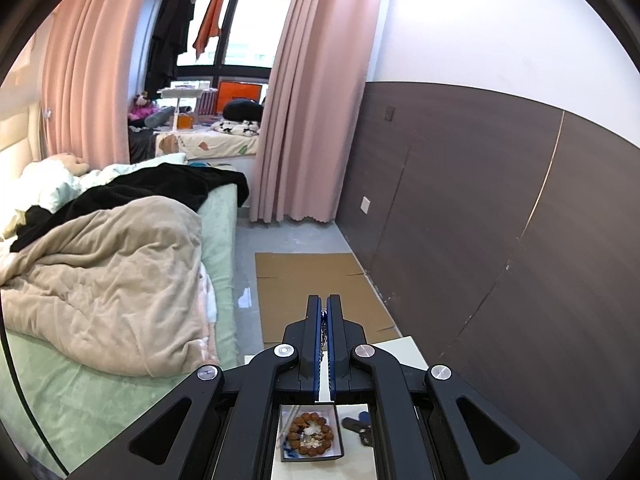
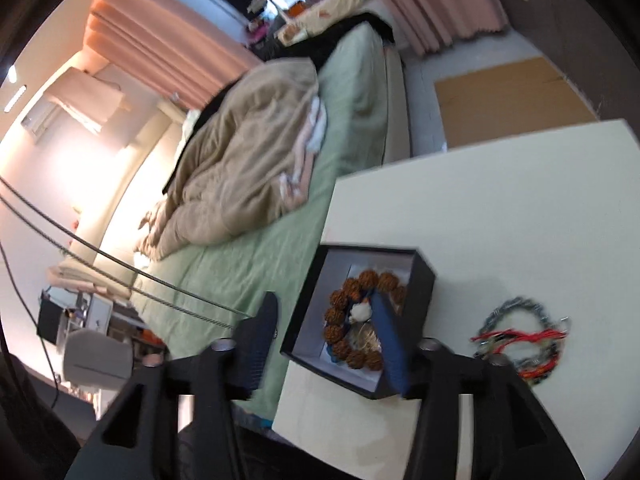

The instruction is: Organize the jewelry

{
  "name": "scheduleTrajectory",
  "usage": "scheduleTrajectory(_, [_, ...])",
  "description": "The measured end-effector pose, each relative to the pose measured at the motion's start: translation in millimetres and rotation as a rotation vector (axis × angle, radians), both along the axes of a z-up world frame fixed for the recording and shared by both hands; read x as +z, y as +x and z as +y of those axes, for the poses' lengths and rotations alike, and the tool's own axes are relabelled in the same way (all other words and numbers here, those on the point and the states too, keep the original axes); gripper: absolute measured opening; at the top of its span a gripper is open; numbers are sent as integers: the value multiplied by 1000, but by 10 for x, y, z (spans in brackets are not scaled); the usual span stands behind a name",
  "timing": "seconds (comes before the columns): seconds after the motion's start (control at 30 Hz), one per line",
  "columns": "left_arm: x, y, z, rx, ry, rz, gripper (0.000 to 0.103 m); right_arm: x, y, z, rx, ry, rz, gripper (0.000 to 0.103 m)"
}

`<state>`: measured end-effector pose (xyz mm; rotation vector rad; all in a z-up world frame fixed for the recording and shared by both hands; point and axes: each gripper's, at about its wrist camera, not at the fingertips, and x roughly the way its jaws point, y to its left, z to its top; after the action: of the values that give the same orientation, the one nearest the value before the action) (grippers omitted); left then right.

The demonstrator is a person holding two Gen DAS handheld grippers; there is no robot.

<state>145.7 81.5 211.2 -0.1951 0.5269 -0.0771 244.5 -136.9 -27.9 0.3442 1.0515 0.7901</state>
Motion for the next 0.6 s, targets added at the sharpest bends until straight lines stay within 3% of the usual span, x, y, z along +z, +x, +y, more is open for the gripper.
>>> scheduleTrajectory(0.23, [-51, 150, -176, -28, 7, 10, 1, 121, -19, -480, -76, 12, -4, 52])
scheduleTrajectory(0.6, [-102, 350, -279, -36, -1, 19, 1, 152, -25, -817, -121, 3, -1, 52])
